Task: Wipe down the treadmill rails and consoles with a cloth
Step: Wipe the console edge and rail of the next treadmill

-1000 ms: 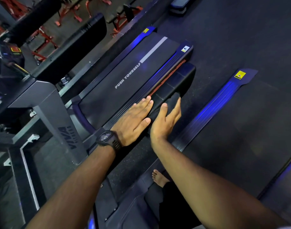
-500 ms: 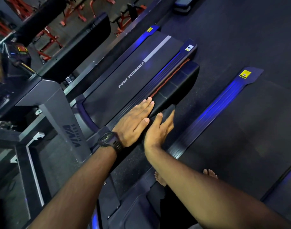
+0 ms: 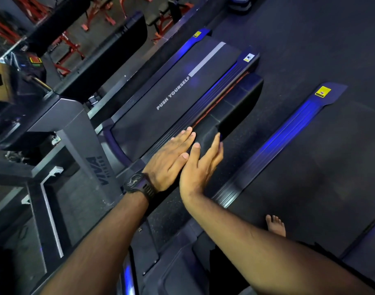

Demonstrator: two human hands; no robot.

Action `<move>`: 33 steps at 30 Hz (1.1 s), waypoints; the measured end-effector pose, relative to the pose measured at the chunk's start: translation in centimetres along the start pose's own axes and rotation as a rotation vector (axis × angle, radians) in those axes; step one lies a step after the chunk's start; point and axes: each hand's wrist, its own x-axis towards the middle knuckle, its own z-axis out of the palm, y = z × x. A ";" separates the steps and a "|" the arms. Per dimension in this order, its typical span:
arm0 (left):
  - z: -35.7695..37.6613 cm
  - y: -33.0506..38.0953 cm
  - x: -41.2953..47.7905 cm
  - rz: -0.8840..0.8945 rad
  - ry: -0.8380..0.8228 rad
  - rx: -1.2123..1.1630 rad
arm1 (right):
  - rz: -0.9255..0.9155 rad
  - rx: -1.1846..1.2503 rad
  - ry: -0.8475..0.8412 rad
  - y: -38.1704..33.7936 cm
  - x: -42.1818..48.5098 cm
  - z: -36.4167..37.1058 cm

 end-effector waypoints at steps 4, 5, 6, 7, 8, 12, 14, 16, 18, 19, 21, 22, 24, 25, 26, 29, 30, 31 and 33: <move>0.0 0.2 -0.8 0.000 0.000 0.033 | 0.043 -0.011 0.078 0.8 2.9 0.3; 0.0 0.3 -1.0 0.000 -0.004 0.038 | 0.136 0.007 0.094 0.9 2.8 0.4; 0.0 0.2 -1.2 0.000 -0.006 0.040 | 0.218 0.014 0.096 0.9 2.2 0.4; 0.0 0.1 -1.3 0.001 -0.006 0.042 | 0.239 0.013 0.075 0.7 1.3 0.3; 0.0 0.0 -1.5 0.002 -0.004 0.043 | 0.187 0.009 0.041 0.5 0.2 0.1; -0.2 -0.1 -2.1 0.006 0.019 0.016 | -0.161 -0.017 -0.045 -0.2 -0.1 -0.4; -0.1 0.0 -2.4 -0.009 0.019 0.019 | -0.115 -0.033 0.021 0.5 2.0 -0.1; 0.0 0.0 -2.7 -0.023 0.017 0.028 | 0.123 0.036 0.089 0.9 2.6 0.2; 0.1 -0.1 -3.0 -0.030 0.010 0.035 | 0.304 0.075 0.077 0.7 0.7 0.3; 0.1 -0.1 -3.1 -0.031 0.005 0.035 | 0.276 0.064 0.042 0.4 -0.8 0.2; 0.0 -0.3 -3.1 -0.036 -0.003 0.025 | 0.098 0.044 -0.001 0.1 -2.6 -0.1; -0.1 -0.3 -3.3 -0.039 -0.006 0.022 | 0.023 0.044 -0.010 0.2 -2.3 -0.2; 0.0 -0.4 -3.7 -0.047 -0.011 0.024 | -0.043 0.030 -0.003 0.7 -0.3 -0.2; 0.0 -0.4 -4.0 -0.051 -0.012 0.030 | -0.020 0.033 0.014 1.1 0.7 0.0; 0.0 -0.5 -4.2 -0.053 -0.009 0.036 | 0.039 0.048 0.038 1.4 1.2 0.2; 0.1 -0.6 -4.5 -0.061 -0.006 0.051 | 0.207 0.061 0.063 1.1 -0.8 0.7; 0.1 -0.7 -4.5 -0.063 -0.008 0.058 | 0.200 0.061 0.038 1.0 -2.0 0.7; 0.0 -0.6 -4.4 -0.063 -0.012 0.064 | 0.159 0.056 0.009 0.9 -2.9 0.6; -0.1 -0.4 -4.3 -0.066 -0.017 0.063 | 0.033 0.039 -0.027 0.9 -2.8 0.2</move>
